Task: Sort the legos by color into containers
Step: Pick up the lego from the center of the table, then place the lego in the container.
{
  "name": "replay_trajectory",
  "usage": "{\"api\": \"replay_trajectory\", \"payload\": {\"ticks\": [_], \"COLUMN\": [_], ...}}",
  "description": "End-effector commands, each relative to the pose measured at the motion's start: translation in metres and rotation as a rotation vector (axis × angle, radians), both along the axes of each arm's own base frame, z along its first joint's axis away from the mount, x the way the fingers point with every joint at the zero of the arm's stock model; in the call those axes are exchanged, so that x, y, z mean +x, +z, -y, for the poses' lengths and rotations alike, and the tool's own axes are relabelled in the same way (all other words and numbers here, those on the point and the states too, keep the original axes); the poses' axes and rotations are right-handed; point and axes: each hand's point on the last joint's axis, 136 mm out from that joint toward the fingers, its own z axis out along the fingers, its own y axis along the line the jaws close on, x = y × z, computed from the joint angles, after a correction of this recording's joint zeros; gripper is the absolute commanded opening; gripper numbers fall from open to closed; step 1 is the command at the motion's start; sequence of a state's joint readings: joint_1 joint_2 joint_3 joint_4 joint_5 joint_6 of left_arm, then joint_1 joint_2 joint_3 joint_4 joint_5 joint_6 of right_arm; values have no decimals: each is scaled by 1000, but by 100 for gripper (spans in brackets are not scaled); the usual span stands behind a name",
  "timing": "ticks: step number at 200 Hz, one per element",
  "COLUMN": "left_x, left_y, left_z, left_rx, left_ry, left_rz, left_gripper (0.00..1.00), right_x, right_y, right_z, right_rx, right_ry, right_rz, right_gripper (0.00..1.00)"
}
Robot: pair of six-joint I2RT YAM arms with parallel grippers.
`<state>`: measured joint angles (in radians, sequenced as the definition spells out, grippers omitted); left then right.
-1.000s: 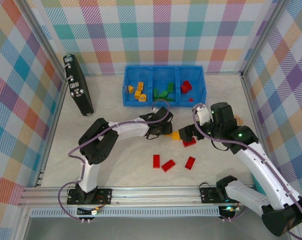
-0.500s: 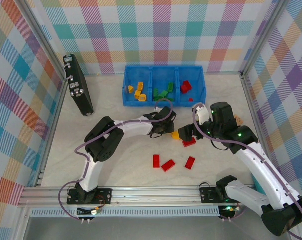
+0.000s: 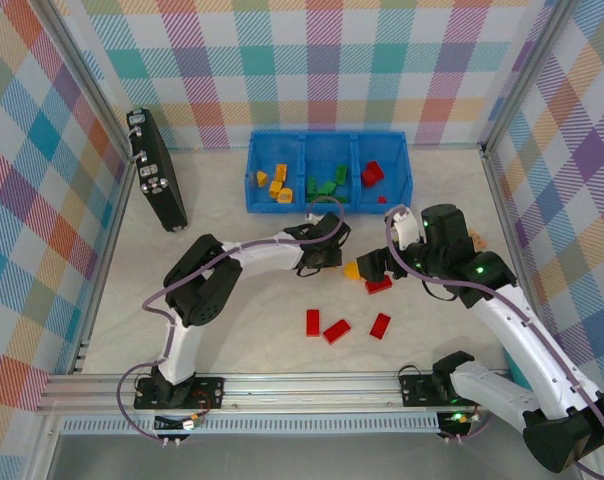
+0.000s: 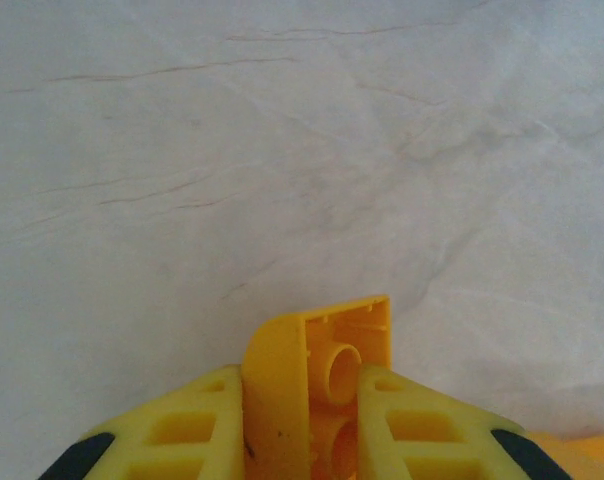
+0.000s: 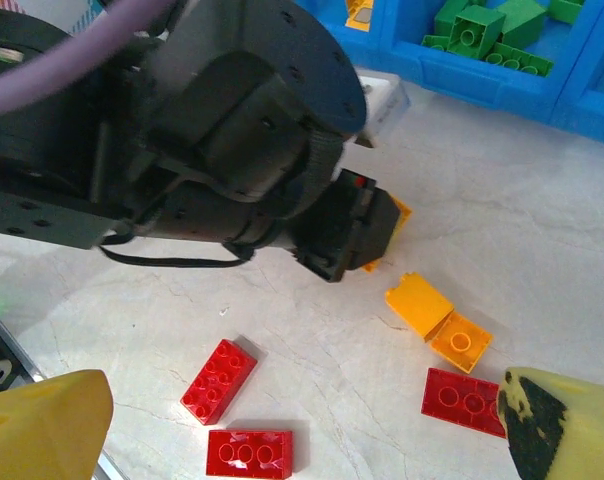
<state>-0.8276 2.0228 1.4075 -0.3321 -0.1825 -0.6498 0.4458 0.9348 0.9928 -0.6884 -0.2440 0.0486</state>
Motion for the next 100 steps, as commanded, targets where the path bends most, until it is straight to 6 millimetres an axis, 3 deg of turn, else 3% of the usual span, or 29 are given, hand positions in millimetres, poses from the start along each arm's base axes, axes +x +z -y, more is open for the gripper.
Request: {"api": "replay_trajectory", "payload": {"ticks": [1,23,47,79,100], "left_x": [17,38,66,114,146], "left_y": [67,118,148,164,162], "left_z": [-40,-74,-104,-137,-152], "left_rx": [38,93,121,116,72], "left_ry": [30,63,97,156,198], "left_rz": [128,253,327,384,401], "left_gripper": [20,20,20,20,20], "right_x": [2,2,4,2,0], "right_y": [3,0,-2,-3,-2], "right_z": [0,0,0,5,8], "right_rx": [12,11,6,-14,-22], "right_ry": [-3,-5,-7,-22,-31], "right_rz": [17,12,6,2,6], "right_gripper": [99,99,99,99,99]}}
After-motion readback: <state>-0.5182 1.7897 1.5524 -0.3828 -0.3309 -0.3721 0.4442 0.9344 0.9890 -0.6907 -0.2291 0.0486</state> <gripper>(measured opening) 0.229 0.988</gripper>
